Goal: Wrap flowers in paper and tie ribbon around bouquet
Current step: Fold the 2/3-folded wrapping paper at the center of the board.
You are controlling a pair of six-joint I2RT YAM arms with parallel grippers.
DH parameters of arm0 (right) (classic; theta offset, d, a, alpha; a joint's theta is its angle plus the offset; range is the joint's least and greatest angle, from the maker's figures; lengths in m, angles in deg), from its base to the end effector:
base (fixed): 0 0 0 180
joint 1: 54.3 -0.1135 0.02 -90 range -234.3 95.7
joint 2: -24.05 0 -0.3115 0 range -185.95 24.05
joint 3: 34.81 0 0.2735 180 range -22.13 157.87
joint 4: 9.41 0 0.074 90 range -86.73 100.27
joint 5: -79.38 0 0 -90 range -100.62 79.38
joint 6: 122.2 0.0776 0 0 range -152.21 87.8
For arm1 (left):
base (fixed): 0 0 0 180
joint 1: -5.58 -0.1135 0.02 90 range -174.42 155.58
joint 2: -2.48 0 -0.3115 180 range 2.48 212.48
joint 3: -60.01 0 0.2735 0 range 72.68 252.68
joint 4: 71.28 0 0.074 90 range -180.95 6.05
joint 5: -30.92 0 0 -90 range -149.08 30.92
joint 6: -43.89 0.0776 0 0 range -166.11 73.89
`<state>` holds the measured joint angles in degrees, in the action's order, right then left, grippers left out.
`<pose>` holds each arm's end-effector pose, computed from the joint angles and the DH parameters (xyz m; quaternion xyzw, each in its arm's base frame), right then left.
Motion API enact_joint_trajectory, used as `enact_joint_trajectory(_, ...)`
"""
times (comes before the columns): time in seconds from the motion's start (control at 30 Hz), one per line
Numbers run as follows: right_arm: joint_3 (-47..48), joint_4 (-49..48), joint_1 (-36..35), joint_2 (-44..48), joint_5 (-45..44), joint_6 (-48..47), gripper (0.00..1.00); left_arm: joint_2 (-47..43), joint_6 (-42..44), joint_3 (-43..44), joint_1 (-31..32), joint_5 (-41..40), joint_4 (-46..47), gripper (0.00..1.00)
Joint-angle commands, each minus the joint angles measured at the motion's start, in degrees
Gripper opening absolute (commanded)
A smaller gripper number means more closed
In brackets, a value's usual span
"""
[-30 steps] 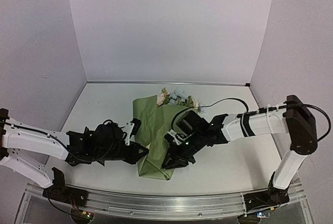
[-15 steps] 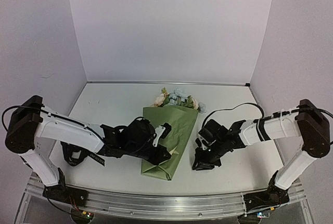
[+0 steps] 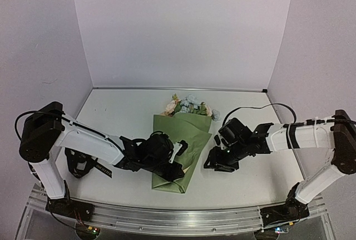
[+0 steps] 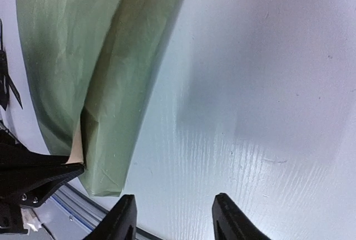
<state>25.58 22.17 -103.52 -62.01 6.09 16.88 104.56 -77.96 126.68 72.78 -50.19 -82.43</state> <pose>0.1956 0.2609 0.1810 -0.0421 0.9492 0.3022 0.0770 0.1485 -0.3842 0.1502 0.3085 0.8738 -0.3274 0.1847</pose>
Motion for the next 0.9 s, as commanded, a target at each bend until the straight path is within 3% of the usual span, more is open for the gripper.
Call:
enact_joint_trajectory(0.0,5.16,-2.36,1.2,-2.01,-2.96,1.03,0.57,0.74,-0.75,1.49,0.14,0.89,1.62,0.0)
enact_joint_trajectory(0.2,6.88,-6.88,2.62,-6.12,-3.86,4.37,0.57,1.26,-1.12,1.53,0.15,1.27,2.5,0.0)
enact_joint_trajectory(0.4,9.26,-9.55,3.37,-11.23,-3.77,6.39,0.43,1.18,-1.28,1.18,0.11,1.46,3.12,0.0)
enact_joint_trajectory(0.47,10.19,-10.36,3.67,-13.06,-3.86,6.87,0.38,1.19,-1.37,1.0,0.14,1.55,3.3,0.0)
enact_joint_trajectory(0.63,12.43,-10.82,4.47,-16.46,-3.14,7.76,0.13,0.61,-1.44,0.48,0.05,1.31,3.44,0.01)
enact_joint_trajectory(0.73,13.26,-10.83,5.12,-17.95,-2.42,7.67,0.02,-0.7,-1.56,0.01,0.07,0.82,3.41,0.1)
enact_joint_trajectory(0.87,14.03,-10.81,7.12,-19.6,-0.86,7.33,0.0,-3.78,-1.81,-0.68,-0.32,-0.91,3.26,0.24)
